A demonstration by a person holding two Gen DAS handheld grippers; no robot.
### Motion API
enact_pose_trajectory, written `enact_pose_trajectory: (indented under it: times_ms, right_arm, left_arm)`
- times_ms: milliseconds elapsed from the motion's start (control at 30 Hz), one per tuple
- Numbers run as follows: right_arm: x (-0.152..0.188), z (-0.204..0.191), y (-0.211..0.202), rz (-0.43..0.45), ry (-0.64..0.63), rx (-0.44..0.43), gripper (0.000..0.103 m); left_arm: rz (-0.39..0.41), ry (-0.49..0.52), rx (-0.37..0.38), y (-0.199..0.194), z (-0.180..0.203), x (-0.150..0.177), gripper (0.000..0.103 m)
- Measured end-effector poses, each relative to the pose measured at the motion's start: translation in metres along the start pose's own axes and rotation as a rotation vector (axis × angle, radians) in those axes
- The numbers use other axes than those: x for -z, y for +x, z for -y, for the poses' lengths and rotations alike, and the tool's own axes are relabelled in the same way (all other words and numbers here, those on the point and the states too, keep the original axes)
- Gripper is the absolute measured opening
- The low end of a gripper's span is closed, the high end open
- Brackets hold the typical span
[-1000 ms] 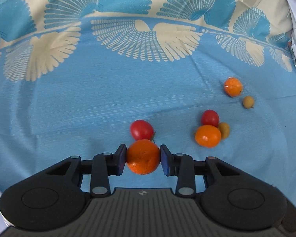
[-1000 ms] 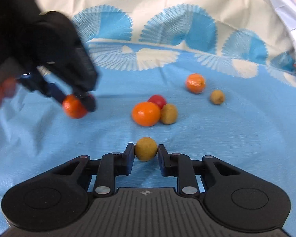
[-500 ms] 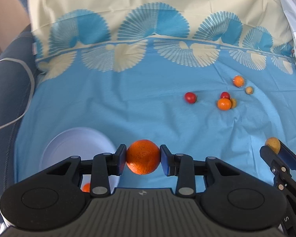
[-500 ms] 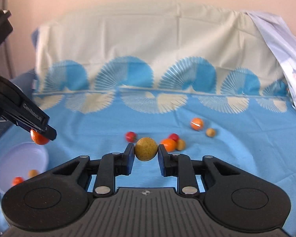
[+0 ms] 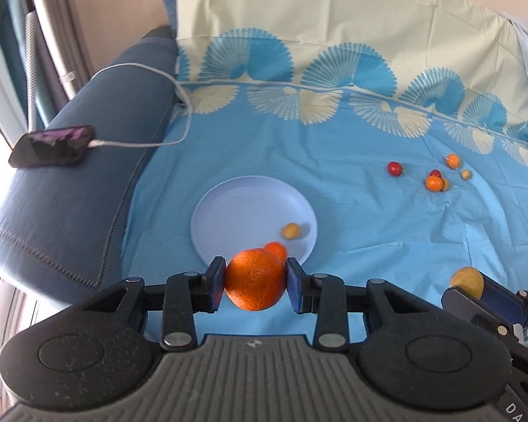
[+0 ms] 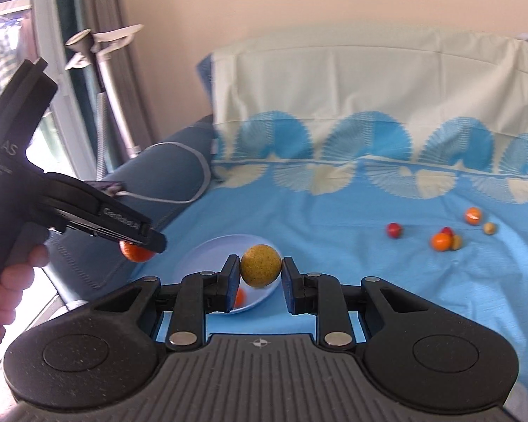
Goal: Organize fruits
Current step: 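Carry the orange and the yellow fruit in both tools over the plate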
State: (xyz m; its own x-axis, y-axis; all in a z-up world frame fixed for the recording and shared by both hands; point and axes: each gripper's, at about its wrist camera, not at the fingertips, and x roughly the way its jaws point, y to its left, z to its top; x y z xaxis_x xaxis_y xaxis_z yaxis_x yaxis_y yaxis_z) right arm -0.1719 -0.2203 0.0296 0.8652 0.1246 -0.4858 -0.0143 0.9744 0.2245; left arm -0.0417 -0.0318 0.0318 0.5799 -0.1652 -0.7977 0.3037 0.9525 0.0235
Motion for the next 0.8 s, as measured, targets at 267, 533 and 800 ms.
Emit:
enact_pose_trajectory:
  times_ms: [267, 533, 800]
  right_arm:
    - [0.006, -0.049, -0.026, 0.015, -0.08, -0.038, 0.027]
    - [0.008, -0.066, -0.042, 0.039, -0.143, -0.028, 0.027]
    - [0.011, -0.07, -0.046, 0.043, -0.157, -0.02, 0.027]
  left_arm:
    - [0.003, -0.038, 0.008, -0.027, -0.026, 0.041, 0.04]
    - [0.028, -0.071, 0.024, -0.042, -0.036, 0.054, 0.04]
    - [0.038, -0.073, 0.036, -0.045, -0.039, 0.056, 0.04]
